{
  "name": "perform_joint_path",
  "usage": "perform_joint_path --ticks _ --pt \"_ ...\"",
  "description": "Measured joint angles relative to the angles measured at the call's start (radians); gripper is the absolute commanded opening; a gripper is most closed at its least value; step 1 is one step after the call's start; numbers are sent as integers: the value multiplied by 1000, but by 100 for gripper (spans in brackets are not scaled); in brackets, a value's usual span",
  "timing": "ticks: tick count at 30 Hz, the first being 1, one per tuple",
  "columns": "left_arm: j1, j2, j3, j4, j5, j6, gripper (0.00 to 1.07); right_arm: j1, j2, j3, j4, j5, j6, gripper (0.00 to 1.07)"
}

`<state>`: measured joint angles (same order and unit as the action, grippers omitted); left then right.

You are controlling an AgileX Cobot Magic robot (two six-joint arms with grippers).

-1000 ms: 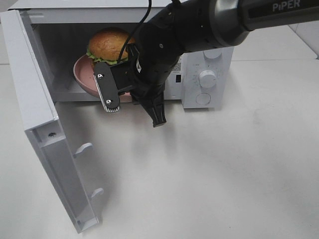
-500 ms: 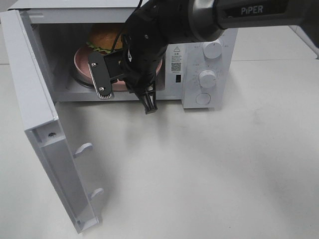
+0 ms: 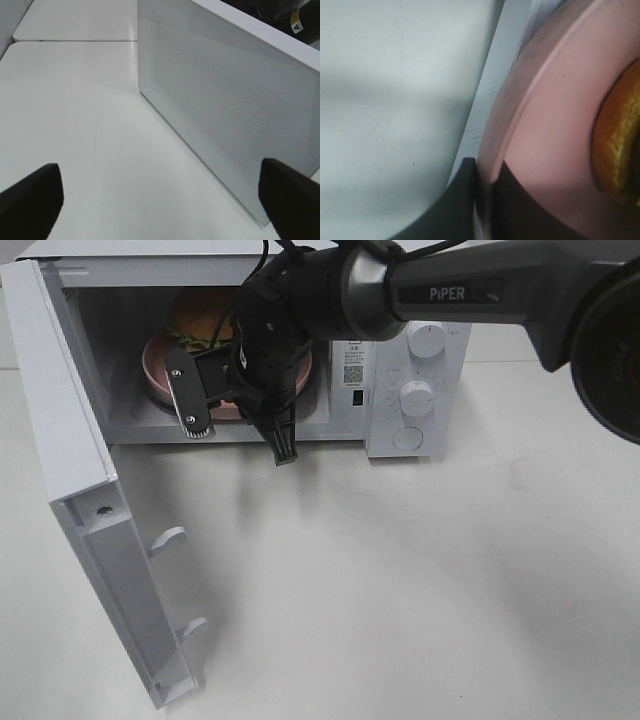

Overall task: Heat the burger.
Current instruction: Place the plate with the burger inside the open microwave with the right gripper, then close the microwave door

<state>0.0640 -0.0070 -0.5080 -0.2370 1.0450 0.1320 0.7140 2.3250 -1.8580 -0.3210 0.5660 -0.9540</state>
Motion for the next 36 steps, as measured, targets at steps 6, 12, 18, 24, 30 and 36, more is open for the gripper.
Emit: perform_joint_path --ticks 6,12,18,24,30,36 --pt "0 0 0 0 0 0 98 -14 19 -28 12 -1 6 6" --pt "0 0 0 0 0 0 98 -23 20 -35 23 -28 7 27" --pt "0 0 0 0 0 0 98 -23 20 -42 36 -53 8 46" --pt "0 0 0 0 0 0 98 -23 3 -15 72 -58 8 61" --pt "0 0 0 0 0 0 98 -23 -79 125 76 -103 8 69" --pt "0 0 0 0 0 0 98 -23 -175 251 62 -134 8 70"
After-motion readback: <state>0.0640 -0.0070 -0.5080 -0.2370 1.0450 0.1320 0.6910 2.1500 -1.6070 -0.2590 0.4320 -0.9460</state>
